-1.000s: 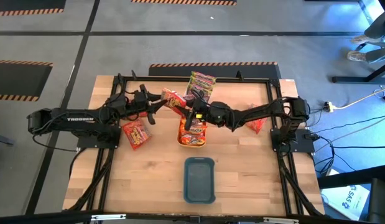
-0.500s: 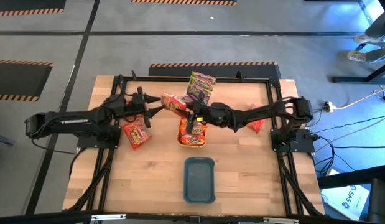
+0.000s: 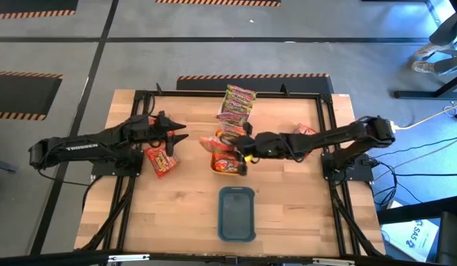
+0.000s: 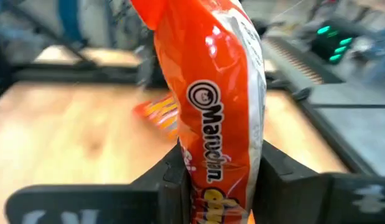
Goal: Sort Maruchan noodles
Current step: Put the orange noodle pack into the blue bin
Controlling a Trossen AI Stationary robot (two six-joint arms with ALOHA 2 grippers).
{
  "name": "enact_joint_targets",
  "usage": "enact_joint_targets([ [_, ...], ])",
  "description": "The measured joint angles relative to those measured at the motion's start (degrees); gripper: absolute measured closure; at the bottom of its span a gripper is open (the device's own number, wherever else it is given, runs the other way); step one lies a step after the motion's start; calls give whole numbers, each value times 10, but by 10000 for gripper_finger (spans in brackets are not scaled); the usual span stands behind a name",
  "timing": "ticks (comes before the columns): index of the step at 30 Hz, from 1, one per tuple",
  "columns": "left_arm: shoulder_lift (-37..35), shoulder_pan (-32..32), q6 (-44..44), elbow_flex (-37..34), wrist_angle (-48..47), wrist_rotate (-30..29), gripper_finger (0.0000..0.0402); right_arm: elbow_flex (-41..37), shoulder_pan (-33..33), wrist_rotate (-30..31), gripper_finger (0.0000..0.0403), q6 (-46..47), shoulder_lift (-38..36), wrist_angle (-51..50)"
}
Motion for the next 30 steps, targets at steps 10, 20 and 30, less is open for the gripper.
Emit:
enact_joint_targets([
  [10,4,-6,-37,0,-6,27,209,23,63,-123,311,62,-40,-169],
  [20,4,-28,-38,0,-7,22,209,176,104,-177,310,118,2,-417],
  [30,4,-42,-28,0,-11,-28,209,251,104,-247,309,109,114,-537],
])
